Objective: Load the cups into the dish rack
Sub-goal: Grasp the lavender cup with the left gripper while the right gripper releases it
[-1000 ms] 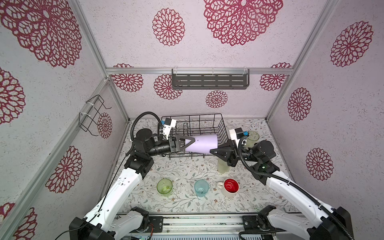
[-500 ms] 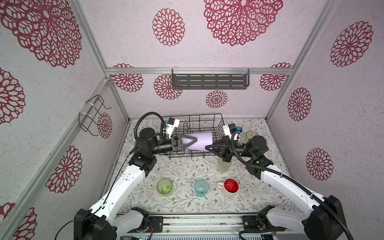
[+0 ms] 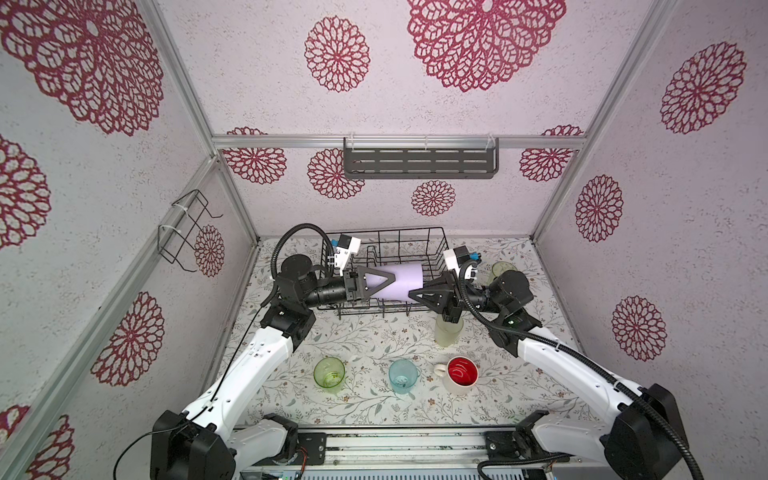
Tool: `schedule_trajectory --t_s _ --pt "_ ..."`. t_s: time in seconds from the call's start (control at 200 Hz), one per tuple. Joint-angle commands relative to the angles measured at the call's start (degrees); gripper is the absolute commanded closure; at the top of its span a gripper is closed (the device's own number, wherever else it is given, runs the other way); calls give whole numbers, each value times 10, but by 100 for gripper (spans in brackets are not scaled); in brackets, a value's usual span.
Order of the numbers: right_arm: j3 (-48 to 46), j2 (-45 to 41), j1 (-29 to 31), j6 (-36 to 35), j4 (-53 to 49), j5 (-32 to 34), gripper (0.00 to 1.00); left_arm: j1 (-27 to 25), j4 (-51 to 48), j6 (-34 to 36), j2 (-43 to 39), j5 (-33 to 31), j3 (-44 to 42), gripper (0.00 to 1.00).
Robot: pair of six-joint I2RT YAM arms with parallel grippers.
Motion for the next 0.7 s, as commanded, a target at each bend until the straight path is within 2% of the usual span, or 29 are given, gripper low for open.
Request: schedule_trajectory --t_s 0.0,0.12,0.285,0.335,0.445,0.52,0.611,0.696 --pt "29 6 4 -19 -2 -27 100 -5 22 -2 8 21 -6 1" --pt "48 11 3 -78 -75 -30 100 -5 17 0 7 26 -11 6" --pt "55 10 1 -98 -103 -3 100 -4 -37 14 8 24 -3 10" --pt "53 9 1 -101 -104 11 93 -4 -48 22 5 23 -2 11" --pt "53 10 -1 -103 -112 22 84 -2 -56 30 -3 8 -5 15" --pt "49 6 -2 -105 -119 38 83 5 -62 30 -4 7 -1 17" --pt "40 -1 -5 -108 -119 65 73 10 -64 33 -8 -4 2 19" --pt "38 -7 -10 -114 -134 80 72 14 -95 52 -8 -23 8 23"
